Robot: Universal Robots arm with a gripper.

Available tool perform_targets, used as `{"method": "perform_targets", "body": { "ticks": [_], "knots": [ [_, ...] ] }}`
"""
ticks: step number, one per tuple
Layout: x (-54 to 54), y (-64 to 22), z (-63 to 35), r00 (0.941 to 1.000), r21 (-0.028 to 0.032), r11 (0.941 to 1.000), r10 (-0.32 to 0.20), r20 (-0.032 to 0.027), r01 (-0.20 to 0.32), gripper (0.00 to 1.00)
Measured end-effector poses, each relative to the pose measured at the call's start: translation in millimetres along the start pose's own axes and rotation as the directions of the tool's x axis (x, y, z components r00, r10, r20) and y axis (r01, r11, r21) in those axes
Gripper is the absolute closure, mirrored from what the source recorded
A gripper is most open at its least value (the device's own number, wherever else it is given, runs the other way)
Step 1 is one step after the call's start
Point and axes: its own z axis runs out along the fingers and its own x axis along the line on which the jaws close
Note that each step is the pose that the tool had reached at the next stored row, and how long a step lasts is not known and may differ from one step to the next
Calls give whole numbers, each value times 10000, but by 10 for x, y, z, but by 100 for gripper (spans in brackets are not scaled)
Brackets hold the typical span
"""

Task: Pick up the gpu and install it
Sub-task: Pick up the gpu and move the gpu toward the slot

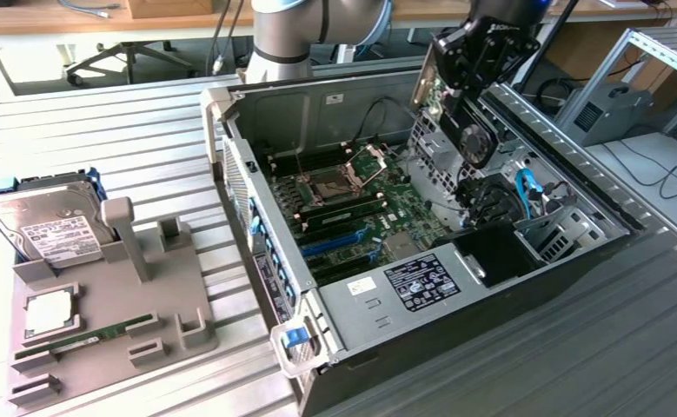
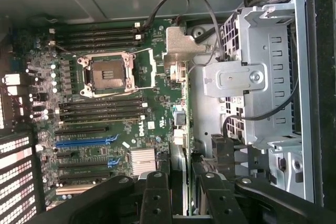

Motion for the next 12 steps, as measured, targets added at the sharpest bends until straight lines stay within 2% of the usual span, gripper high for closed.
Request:
{"method": "perform_targets", "body": {
  "ticks": [12],
  "knots": [
    [19,-2,21,10000,-1,10000,0,0,0,73]
  ]
}}
